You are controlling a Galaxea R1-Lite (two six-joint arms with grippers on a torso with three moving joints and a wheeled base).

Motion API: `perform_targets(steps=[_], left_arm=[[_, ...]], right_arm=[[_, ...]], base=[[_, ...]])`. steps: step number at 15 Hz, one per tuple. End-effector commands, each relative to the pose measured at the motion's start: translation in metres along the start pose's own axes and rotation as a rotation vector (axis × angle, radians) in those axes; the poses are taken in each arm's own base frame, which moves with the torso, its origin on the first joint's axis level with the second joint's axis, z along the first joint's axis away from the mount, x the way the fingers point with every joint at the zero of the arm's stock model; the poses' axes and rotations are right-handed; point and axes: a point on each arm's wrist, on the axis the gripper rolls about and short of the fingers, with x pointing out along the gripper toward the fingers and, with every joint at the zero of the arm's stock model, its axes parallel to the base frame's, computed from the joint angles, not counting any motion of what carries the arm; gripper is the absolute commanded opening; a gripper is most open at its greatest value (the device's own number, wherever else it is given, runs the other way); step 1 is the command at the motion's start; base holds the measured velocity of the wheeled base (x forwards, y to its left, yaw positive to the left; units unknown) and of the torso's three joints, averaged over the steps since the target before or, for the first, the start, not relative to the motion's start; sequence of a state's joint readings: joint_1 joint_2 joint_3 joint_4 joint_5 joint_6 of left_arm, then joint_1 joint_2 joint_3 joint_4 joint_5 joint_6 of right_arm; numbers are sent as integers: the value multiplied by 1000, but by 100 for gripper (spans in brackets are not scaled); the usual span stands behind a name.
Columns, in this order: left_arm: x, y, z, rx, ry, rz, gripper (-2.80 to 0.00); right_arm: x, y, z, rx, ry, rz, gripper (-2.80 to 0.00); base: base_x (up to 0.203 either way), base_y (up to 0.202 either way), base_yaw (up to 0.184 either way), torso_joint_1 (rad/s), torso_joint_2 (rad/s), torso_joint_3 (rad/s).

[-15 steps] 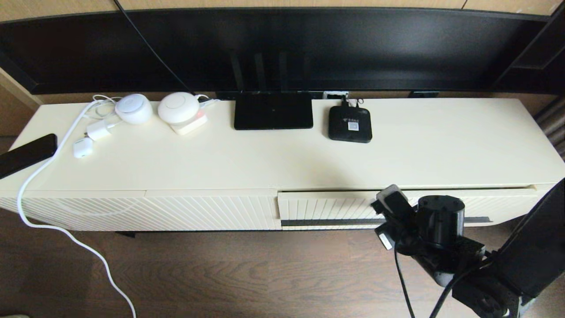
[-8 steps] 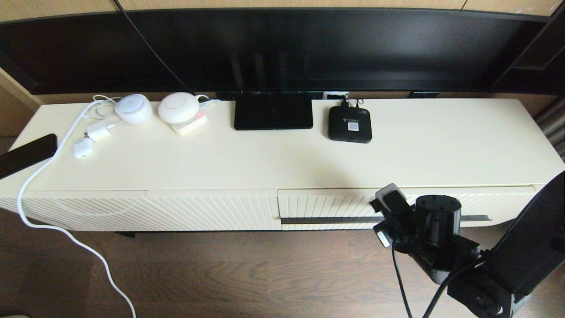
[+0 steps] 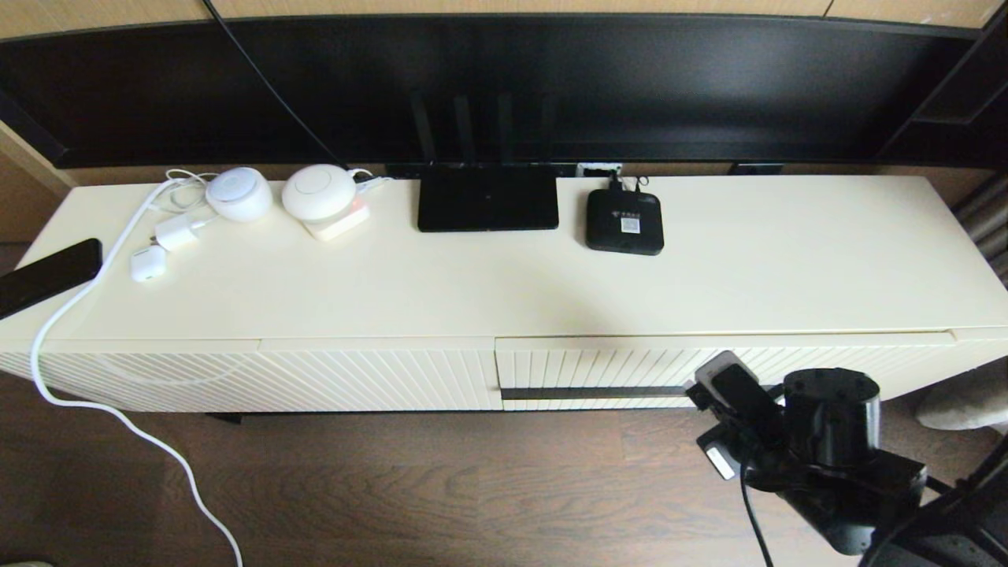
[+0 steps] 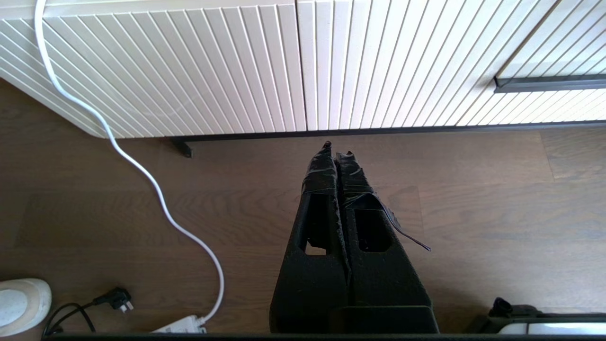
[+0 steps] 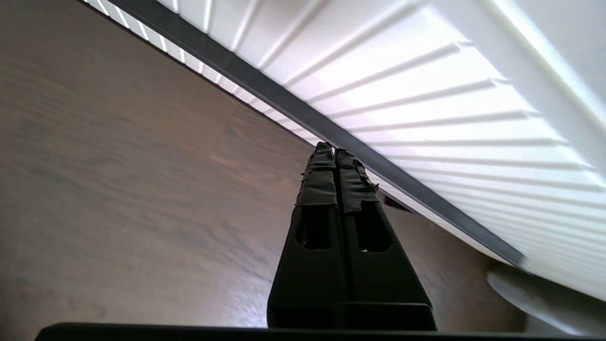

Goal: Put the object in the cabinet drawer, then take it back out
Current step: Open the drawer

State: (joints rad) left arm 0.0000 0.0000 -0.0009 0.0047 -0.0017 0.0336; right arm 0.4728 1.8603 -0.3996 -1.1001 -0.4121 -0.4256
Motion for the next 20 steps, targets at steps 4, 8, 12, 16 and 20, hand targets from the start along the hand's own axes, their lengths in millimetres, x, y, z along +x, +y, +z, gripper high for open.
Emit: perform_targets(steps=[4,8,12,16,20], left_arm=[[0,0,0,0,2,0,-280],[0,0,0,0,0,0,-280],[0,0,0,0,-1,0,-280],[0,0,0,0,1,0,-280],[0,0,0,0,-1,0,-280]], right_arm=[[-61,-34,11,-22,75,-45,-280],[-109,-51,-5,-101,237,11,-280],[-157,-65,-26,-74,359,46,-280],[-193,-79,-52,60,499,-17,-280],[-212,-80,-72,133,557,-10,-280]], base=[[0,0,0,0,0,0],[0,0,0,0,0,0],[0,0,0,0,0,0],[0,0,0,0,0,0],[0,0,0,0,0,0]])
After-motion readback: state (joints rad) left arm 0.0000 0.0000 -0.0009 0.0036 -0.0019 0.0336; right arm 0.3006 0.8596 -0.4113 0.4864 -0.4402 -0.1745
